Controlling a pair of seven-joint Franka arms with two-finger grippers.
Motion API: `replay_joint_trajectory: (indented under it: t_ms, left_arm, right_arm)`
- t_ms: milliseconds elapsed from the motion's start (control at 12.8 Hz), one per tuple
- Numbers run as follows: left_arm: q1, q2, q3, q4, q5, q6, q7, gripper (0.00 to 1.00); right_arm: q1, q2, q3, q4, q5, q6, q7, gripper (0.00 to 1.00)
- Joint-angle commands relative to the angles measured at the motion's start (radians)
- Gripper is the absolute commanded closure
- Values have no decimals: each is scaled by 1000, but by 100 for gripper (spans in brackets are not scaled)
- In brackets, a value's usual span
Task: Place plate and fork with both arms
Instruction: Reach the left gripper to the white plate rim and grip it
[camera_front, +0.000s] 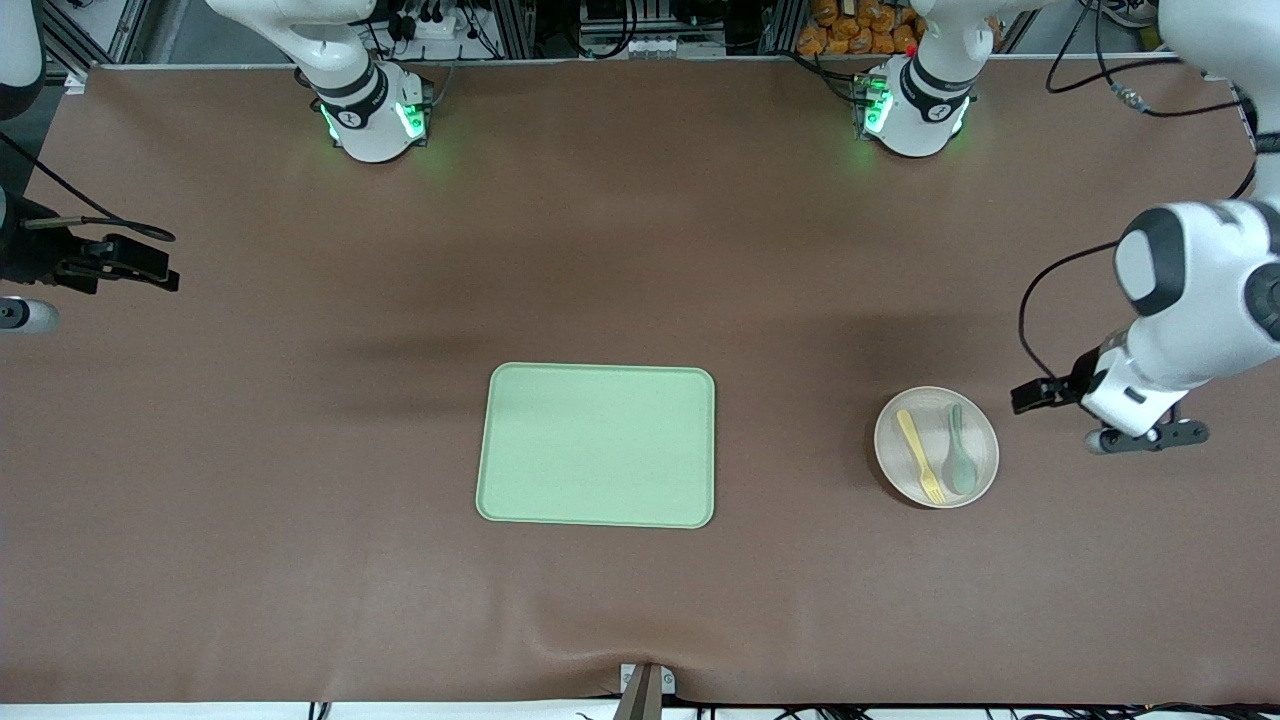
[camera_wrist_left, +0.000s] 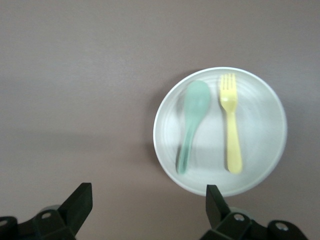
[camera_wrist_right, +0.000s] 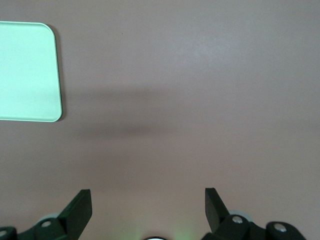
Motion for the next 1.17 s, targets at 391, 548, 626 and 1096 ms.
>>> replay_joint_trajectory:
  t_ms: [391,548,626,1096]
  left_arm:
    - [16,194,-5,16,-98,171,10,9]
    - [17,208,-5,16,-99,187,10,20]
    - [20,211,-4,15,-99,188,10,24]
    - [45,232,-5,19,-131,188,8,48]
  right_arm:
    - [0,-3,4,-6,-2,-7,7,0]
    - [0,-3,4,-7,-2,-7,7,0]
    - [0,-3,4,-7,-2,-6,7,0]
    - [3,-3,4,-7,-2,-6,9,0]
